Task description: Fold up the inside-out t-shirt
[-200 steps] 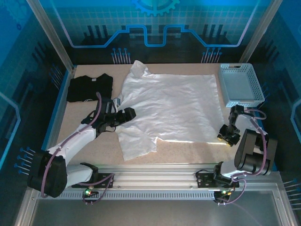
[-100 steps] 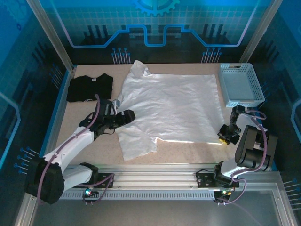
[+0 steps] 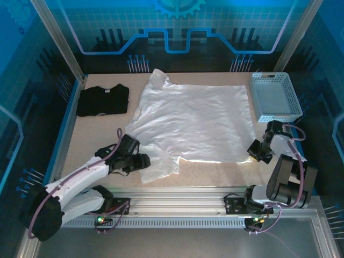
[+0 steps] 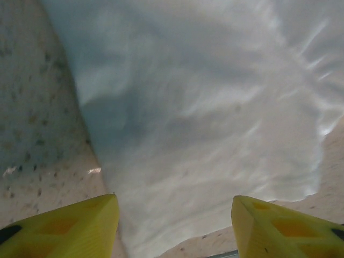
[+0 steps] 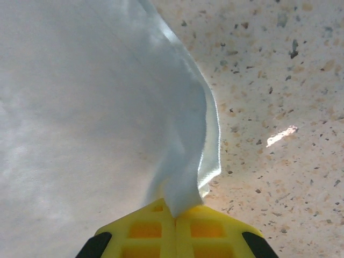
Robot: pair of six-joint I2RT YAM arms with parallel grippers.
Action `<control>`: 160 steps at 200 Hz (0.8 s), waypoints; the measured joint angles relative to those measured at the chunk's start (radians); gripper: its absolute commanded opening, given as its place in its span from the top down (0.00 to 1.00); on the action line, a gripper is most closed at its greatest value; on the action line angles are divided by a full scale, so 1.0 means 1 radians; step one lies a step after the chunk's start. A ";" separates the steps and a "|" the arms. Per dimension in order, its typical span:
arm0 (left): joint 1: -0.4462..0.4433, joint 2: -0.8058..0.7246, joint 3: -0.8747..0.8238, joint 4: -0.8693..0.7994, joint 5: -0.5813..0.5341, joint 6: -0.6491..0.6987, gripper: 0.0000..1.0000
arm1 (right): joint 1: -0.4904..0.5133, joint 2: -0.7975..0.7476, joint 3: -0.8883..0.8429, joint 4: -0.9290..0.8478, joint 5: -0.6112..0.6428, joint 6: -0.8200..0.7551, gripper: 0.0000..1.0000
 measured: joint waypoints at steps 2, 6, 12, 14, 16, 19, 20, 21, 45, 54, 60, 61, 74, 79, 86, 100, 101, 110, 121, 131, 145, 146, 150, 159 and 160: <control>-0.003 0.000 0.000 -0.007 -0.005 -0.002 0.47 | 0.000 -0.002 -0.001 0.002 -0.003 -0.002 0.99; -0.019 0.003 0.000 -0.016 -0.011 -0.010 0.49 | 0.000 -0.006 -0.002 0.003 -0.005 -0.002 0.99; -0.043 0.005 0.000 -0.031 -0.026 -0.026 0.50 | 0.000 -0.009 -0.003 0.007 -0.011 -0.002 0.99; -0.051 0.006 0.000 -0.034 -0.030 -0.027 0.50 | 0.000 -0.009 -0.003 0.008 -0.012 -0.002 0.99; -0.061 0.006 0.000 -0.040 -0.033 -0.033 0.51 | 0.000 -0.010 -0.003 0.010 -0.013 -0.003 0.99; -0.068 0.007 0.000 -0.043 -0.033 -0.037 0.51 | 0.000 -0.010 -0.003 0.011 -0.014 -0.003 0.99; -0.076 0.008 -0.001 -0.048 -0.034 -0.042 0.51 | 0.000 -0.010 -0.003 0.012 -0.014 -0.003 0.99; -0.076 0.008 -0.001 -0.048 -0.034 -0.042 0.51 | 0.000 -0.010 -0.004 0.014 -0.015 -0.004 0.99; -0.167 0.035 -0.001 -0.080 -0.055 -0.089 0.53 | 0.000 -0.010 -0.010 0.023 -0.034 -0.005 0.99; -0.198 0.054 -0.001 -0.088 -0.060 -0.106 0.54 | 0.000 -0.010 -0.011 0.024 -0.039 -0.005 0.99; -0.214 0.064 -0.001 -0.092 -0.066 -0.116 0.54 | 0.000 -0.010 -0.013 0.026 -0.040 -0.005 0.99; -0.214 0.064 -0.001 -0.092 -0.066 -0.116 0.54 | 0.000 -0.010 -0.013 0.026 -0.041 -0.005 0.99; -0.241 0.078 -0.008 -0.093 -0.077 -0.137 0.56 | 0.000 -0.010 -0.016 0.029 -0.042 -0.005 0.99; -0.246 0.081 -0.012 -0.093 -0.077 -0.144 0.56 | 0.000 -0.010 -0.017 0.030 -0.044 -0.005 0.99; -0.250 0.084 -0.018 -0.092 -0.082 -0.151 0.57 | -0.001 -0.010 -0.017 0.030 -0.045 -0.005 0.99; -0.253 0.095 -0.027 -0.092 -0.089 -0.156 0.60 | -0.002 -0.010 -0.019 0.033 -0.047 -0.005 0.99; -0.253 0.095 -0.027 -0.092 -0.089 -0.156 0.60 | -0.002 -0.010 -0.019 0.033 -0.048 -0.005 0.99; -0.253 0.111 -0.029 -0.088 -0.092 -0.156 0.62 | -0.005 -0.010 -0.019 0.033 -0.048 -0.005 0.99; -0.257 0.132 -0.032 -0.072 -0.092 -0.157 0.64 | -0.007 -0.010 -0.019 0.033 -0.048 -0.005 0.99; -0.259 0.147 -0.033 -0.068 -0.101 -0.155 0.66 | -0.009 -0.010 -0.019 0.033 -0.048 -0.005 0.99; -0.259 0.155 -0.033 -0.069 -0.111 -0.155 0.69 | -0.011 -0.010 -0.019 0.033 -0.048 -0.005 0.99; -0.259 0.155 -0.033 -0.069 -0.111 -0.154 0.69 | -0.011 -0.010 -0.019 0.033 -0.048 -0.005 0.99; -0.259 0.157 -0.033 -0.070 -0.114 -0.155 0.71 | -0.011 -0.010 -0.019 0.033 -0.048 -0.005 0.99; -0.259 0.159 -0.032 -0.070 -0.119 -0.156 0.74 | -0.013 -0.010 -0.019 0.034 -0.048 -0.005 0.99; -0.259 0.160 -0.032 -0.071 -0.119 -0.154 0.74 | -0.013 -0.010 -0.019 0.034 -0.048 -0.005 0.99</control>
